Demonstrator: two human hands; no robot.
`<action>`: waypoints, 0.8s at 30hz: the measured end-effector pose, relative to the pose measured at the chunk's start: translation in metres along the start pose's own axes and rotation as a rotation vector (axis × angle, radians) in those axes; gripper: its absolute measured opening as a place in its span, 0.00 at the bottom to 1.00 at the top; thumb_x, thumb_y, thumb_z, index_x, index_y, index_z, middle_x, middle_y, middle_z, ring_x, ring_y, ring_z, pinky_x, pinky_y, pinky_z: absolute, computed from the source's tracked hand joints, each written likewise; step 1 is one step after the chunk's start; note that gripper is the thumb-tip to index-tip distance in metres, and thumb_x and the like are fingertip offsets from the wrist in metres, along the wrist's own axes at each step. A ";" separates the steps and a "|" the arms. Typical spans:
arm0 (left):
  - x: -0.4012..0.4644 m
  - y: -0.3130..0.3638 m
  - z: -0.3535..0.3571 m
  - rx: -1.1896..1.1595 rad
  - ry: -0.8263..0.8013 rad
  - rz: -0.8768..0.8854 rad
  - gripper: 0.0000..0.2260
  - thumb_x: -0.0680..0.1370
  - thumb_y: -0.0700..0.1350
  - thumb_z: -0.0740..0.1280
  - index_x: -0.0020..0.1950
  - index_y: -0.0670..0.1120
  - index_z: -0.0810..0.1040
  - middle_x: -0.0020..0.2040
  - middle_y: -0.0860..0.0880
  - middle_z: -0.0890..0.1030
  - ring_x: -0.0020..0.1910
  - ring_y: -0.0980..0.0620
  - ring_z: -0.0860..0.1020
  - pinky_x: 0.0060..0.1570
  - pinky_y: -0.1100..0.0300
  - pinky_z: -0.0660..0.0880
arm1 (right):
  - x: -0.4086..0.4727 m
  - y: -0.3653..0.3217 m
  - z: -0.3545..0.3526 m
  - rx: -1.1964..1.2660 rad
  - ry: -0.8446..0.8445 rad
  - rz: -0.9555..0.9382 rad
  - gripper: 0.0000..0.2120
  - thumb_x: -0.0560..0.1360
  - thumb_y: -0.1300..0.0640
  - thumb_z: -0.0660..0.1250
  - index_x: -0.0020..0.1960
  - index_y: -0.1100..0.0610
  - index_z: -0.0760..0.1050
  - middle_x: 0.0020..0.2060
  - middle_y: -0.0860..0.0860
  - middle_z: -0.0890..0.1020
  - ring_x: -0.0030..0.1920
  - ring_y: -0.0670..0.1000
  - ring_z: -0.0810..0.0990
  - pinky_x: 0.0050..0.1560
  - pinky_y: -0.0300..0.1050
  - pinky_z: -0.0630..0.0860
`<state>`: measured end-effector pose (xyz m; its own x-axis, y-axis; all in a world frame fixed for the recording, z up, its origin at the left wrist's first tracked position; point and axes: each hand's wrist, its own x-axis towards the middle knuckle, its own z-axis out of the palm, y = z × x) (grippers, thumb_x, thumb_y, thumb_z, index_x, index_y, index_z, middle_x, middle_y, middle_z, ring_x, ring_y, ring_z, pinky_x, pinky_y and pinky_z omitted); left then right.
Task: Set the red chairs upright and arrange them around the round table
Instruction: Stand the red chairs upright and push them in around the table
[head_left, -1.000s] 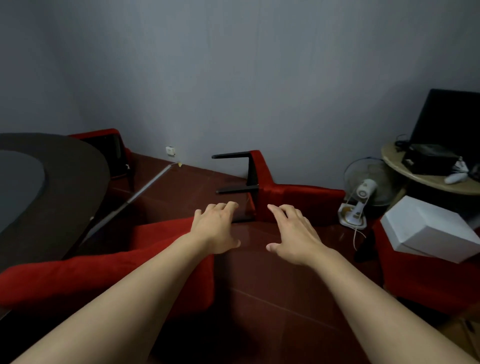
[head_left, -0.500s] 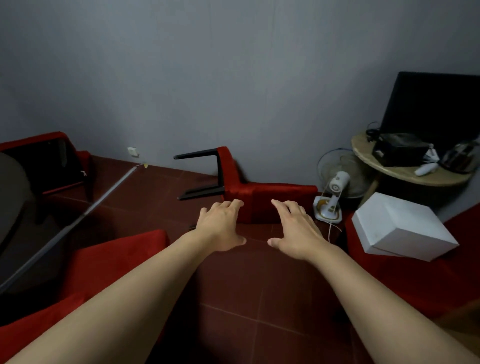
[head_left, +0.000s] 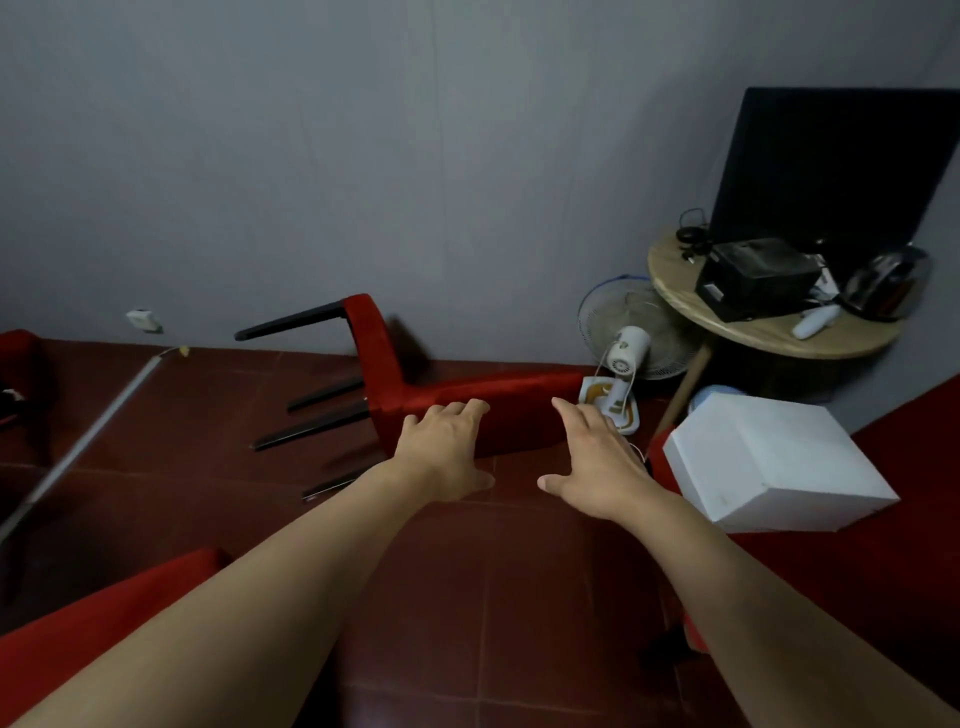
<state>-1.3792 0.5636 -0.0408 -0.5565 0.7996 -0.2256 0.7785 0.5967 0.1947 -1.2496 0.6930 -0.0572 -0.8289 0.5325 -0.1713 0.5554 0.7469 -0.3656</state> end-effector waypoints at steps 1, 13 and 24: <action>0.019 0.006 0.001 0.004 -0.010 0.005 0.39 0.71 0.54 0.72 0.76 0.51 0.55 0.71 0.50 0.67 0.70 0.47 0.64 0.68 0.46 0.61 | 0.015 0.011 -0.002 0.006 -0.005 0.010 0.46 0.71 0.46 0.72 0.78 0.51 0.46 0.74 0.51 0.57 0.74 0.52 0.56 0.70 0.50 0.60; 0.227 0.059 0.035 -0.045 -0.075 -0.048 0.38 0.71 0.54 0.72 0.75 0.51 0.55 0.70 0.51 0.68 0.70 0.48 0.65 0.69 0.46 0.60 | 0.196 0.138 -0.007 0.044 -0.115 0.017 0.45 0.72 0.48 0.71 0.77 0.51 0.46 0.74 0.51 0.58 0.73 0.53 0.58 0.68 0.49 0.64; 0.370 0.042 0.093 -0.025 -0.211 0.028 0.38 0.72 0.54 0.71 0.75 0.51 0.55 0.71 0.51 0.66 0.70 0.49 0.64 0.70 0.47 0.60 | 0.313 0.201 0.051 0.139 -0.200 0.155 0.45 0.71 0.48 0.72 0.77 0.53 0.48 0.73 0.53 0.59 0.74 0.53 0.57 0.71 0.48 0.62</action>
<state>-1.5260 0.8783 -0.2047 -0.4596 0.7857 -0.4142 0.7840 0.5780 0.2265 -1.4010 0.9896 -0.2307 -0.7392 0.5366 -0.4071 0.6735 0.5937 -0.4403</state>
